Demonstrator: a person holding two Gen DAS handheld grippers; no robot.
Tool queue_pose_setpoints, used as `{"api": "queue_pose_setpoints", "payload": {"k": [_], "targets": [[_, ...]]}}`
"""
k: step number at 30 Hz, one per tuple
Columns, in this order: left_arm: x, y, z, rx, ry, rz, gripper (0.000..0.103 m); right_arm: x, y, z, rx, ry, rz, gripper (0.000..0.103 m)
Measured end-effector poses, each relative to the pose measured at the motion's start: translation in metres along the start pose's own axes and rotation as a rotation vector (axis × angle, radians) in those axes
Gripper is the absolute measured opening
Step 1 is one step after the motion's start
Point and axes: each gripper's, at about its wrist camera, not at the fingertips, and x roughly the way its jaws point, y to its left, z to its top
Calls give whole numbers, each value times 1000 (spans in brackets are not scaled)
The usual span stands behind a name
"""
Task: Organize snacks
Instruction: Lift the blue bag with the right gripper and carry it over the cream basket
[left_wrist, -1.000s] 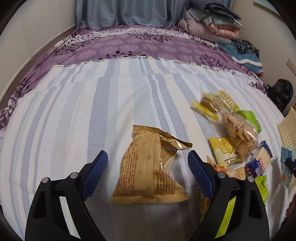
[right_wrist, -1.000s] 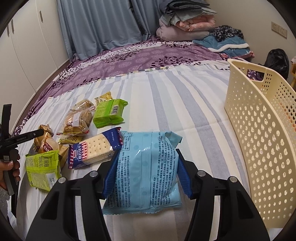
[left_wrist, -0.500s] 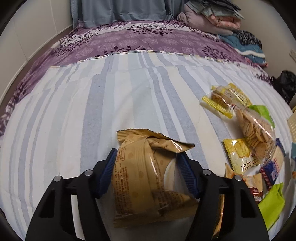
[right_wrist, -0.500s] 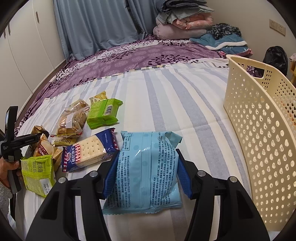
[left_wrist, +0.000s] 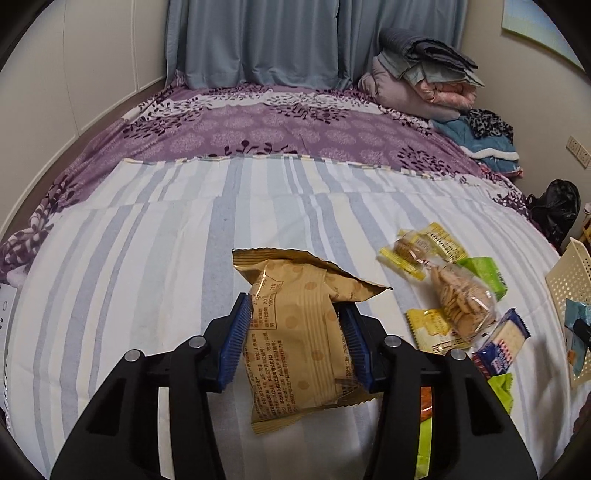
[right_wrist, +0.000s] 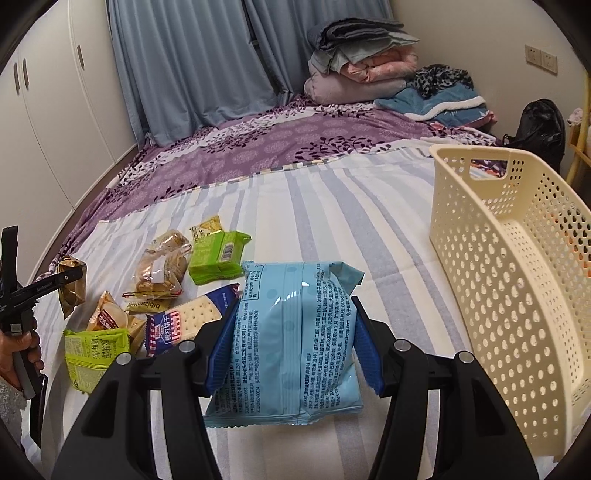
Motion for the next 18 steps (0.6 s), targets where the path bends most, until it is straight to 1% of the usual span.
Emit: {"api": "queue_pose_setpoints", "payload": {"k": [8,14,18], "targets": [[-33,-28,9,32,-46,-21,51,-31,-16,4,35,-63,-3,57],[-60,-64,13,82,-79,-60,51,-60,-38,3,79,-120,-15,57],[-75,-90,15,119,-97,-92,51,-82,-61,2,121,-168,-37,57]]}}
